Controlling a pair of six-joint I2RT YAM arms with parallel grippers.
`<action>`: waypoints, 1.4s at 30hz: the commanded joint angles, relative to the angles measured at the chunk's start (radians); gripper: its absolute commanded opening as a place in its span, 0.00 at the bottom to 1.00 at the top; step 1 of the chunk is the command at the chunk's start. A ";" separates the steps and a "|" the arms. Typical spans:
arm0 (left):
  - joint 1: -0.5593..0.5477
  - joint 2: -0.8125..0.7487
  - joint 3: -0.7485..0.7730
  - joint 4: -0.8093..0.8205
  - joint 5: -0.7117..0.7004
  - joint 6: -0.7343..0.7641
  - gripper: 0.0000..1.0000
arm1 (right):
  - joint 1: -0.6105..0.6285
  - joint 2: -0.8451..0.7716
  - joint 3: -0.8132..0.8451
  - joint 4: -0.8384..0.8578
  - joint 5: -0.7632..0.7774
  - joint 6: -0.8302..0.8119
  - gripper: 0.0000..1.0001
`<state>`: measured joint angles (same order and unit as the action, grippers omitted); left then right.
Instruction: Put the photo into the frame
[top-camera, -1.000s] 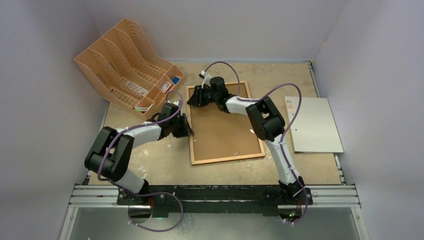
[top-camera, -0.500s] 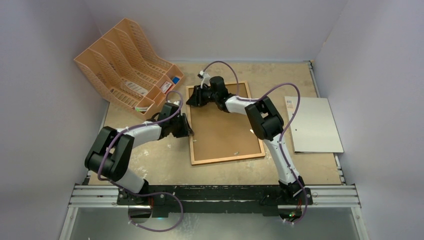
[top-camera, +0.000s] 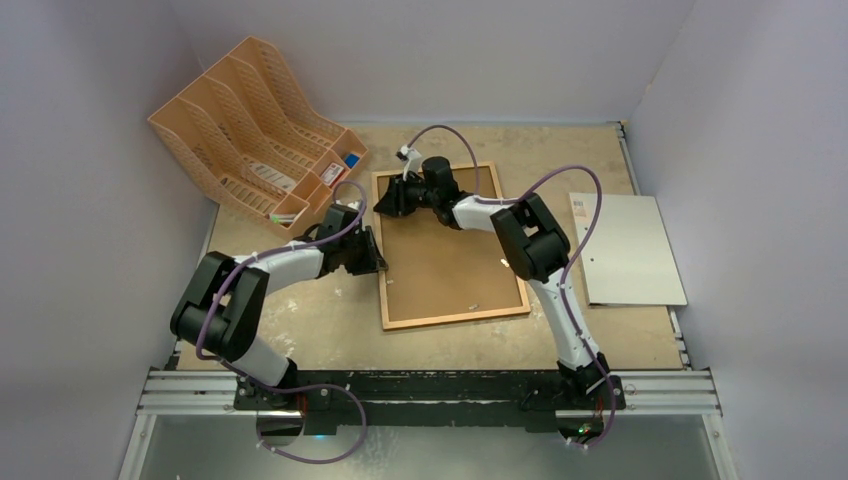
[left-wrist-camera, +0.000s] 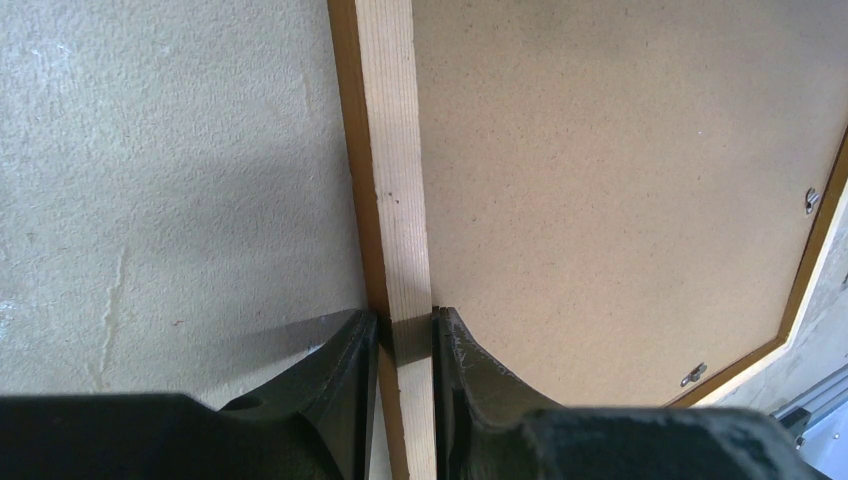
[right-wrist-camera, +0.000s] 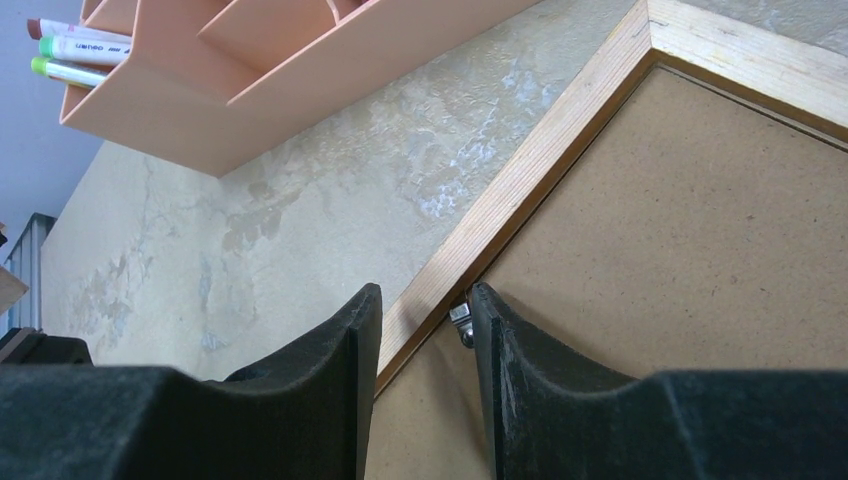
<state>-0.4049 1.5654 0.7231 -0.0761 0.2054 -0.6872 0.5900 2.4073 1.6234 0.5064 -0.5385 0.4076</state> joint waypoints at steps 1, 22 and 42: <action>-0.008 0.041 0.001 -0.054 -0.001 0.025 0.03 | 0.011 0.027 -0.060 -0.201 -0.040 -0.039 0.42; -0.008 0.037 -0.001 -0.055 -0.009 0.016 0.04 | 0.002 -0.032 -0.048 -0.203 -0.019 0.081 0.44; 0.026 0.004 -0.007 -0.008 0.078 0.039 0.26 | -0.237 -0.437 -0.356 -0.310 0.318 0.345 0.46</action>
<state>-0.3862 1.5631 0.7242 -0.0841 0.2352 -0.6846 0.3389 1.9709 1.3079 0.2321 -0.2447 0.7231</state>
